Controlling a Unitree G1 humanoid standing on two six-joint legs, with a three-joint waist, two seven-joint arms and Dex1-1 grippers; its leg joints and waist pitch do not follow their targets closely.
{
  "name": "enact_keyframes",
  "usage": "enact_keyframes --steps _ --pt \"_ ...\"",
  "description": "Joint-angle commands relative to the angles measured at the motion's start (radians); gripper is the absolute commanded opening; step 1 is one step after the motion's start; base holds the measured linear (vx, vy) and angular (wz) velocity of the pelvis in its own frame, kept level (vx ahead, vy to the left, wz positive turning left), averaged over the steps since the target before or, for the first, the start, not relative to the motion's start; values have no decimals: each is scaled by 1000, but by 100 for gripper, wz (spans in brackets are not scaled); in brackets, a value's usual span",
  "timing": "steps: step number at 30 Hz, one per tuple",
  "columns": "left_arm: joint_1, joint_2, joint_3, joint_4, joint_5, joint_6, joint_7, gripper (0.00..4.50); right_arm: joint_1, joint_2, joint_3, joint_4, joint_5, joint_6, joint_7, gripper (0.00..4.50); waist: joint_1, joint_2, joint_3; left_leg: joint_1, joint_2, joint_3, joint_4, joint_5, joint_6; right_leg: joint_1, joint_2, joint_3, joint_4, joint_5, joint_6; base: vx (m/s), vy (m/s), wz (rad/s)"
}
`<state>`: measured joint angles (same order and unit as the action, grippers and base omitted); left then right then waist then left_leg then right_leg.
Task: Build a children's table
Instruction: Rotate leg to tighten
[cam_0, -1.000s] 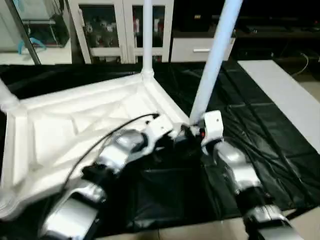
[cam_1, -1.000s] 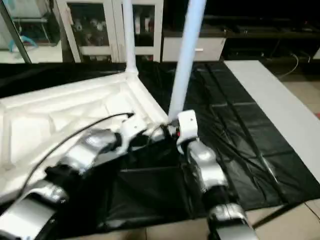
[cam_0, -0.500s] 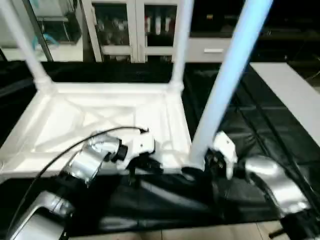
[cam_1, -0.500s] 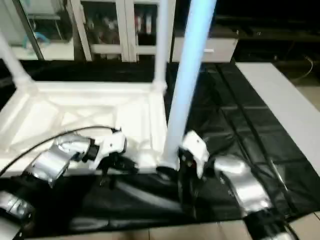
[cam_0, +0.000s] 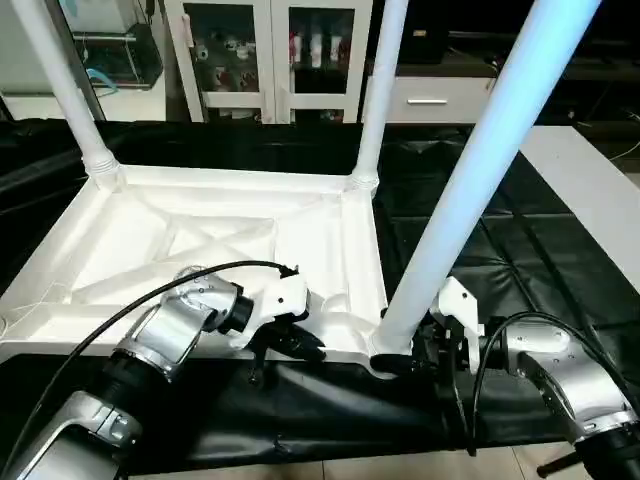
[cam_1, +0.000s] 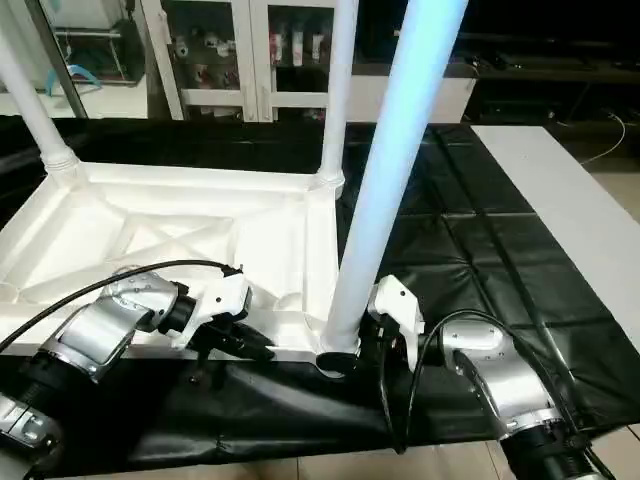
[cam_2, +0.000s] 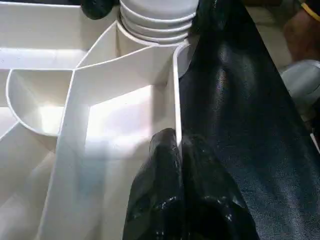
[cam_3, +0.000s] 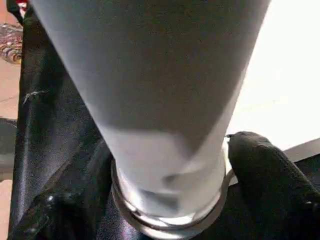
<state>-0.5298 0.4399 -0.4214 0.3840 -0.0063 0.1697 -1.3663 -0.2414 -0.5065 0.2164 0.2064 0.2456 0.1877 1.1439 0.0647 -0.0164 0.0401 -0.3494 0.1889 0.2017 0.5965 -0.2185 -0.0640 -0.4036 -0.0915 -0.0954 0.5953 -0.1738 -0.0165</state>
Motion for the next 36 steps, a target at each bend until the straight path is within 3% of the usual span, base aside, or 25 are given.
enact_keyframes --steps 1,6,16,18,19,21,22,24,25,26,28,30,32,33,36 --pt "10 11 -46 -23 0 2 -61 0 -5 -28 -15 -8 5 13 -5 335 -2 -2 -53 5 56 -24 -75 -153 58 51 -70 63 -61 -183 -240 0 0 0" --pt "13 11 -46 -27 1 7 -59 0 -8 -22 -21 -4 6 22 -2 285 -3 -3 -54 5 55 -24 -74 -144 61 52 -70 62 -59 -176 -243 0 0 0" --pt "14 -2 -43 -20 2 11 -39 0 -23 14 -39 29 -12 21 -74 272 -3 -3 -55 5 55 -23 -72 -129 65 53 -69 62 -56 -161 -246 0 0 0" --pt "11 -27 -31 1 10 7 12 0 -59 66 -64 105 -51 2 -205 272 -7 -3 -52 3 55 -24 -74 -151 57 50 -70 61 -60 -195 -244 0 0 0" --pt "9 -33 -28 8 12 5 23 0 -64 73 -68 114 -53 3 -220 272 -12 -4 -47 1 51 -25 -76 -189 38 49 -71 59 -71 -274 -224 0 0 0" --pt "-18 -97 -6 89 47 -13 162 0 -106 153 -101 192 -65 12 -372 272 -24 -5 -43 10 49 -31 -76 -265 3 41 -72 57 -88 -430 -176 0 0 0" --pt "-30 -117 -2 120 63 -16 212 0 -119 181 -110 213 -67 16 -420 272 -30 -5 -45 11 48 -34 -77 -274 -9 41 -72 56 -91 -453 -161 0 0 0" --pt "-56 -155 -3 174 95 -5 297 0 -148 239 -119 259 -76 16 -517 272 -35 -4 -45 9 50 -35 -79 -270 -14 39 -71 57 -90 -442 -158 0 0 0" --pt "-61 -161 -3 183 100 -2 310 0 -154 249 -120 269 -78 14 -533 272 -38 -5 -47 5 49 -39 -80 -271 -17 45 -73 54 -91 -441 -148 0 0 0" --pt "-91 -217 7 231 114 35 406 0 -206 322 -115 348 -103 -8 -642 272 -42 -1 -47 1 48 -38 -81 -268 -13 44 -73 55 -89 -429 -149 0 0 0" --pt "-111 -253 21 264 121 67 479 0 -241 366 -122 400 -109 -16 -714 272 -44 -4 -49 9 47 -35 -77 -274 -18 37 -73 56 -90 -422 -159 0 0 0" --pt "-155 -321 52 350 139 102 622 0 -319 437 -134 514 -135 -34 -874 271 -49 -8 -51 7 45 -30 -75 -236 -15 36 -71 58 -85 -367 -179 0 0 0" --pt "-172 -342 63 386 149 97 671 0 -345 459 -140 550 -144 -42 -921 271 -47 -4 -52 10 44 -32 -74 -241 -15 38 -72 56 -88 -377 -181 0 0 0" --pt "-193 -366 77 431 154 81 717 0 -375 486 -145 588 -154 -57 -962 271 -43 -11 -53 8 43 -29 -72 -219 0 39 -73 59 -85 -335 -187 0 0 0" --pt "-208 -384 87 468 153 62 731 0 -399 514 -138 613 -169 -86 -968 271 -41 -10 -56 3 42 -29 -72 -197 18 44 -72 57 -80 -309 -190 0 0 0"
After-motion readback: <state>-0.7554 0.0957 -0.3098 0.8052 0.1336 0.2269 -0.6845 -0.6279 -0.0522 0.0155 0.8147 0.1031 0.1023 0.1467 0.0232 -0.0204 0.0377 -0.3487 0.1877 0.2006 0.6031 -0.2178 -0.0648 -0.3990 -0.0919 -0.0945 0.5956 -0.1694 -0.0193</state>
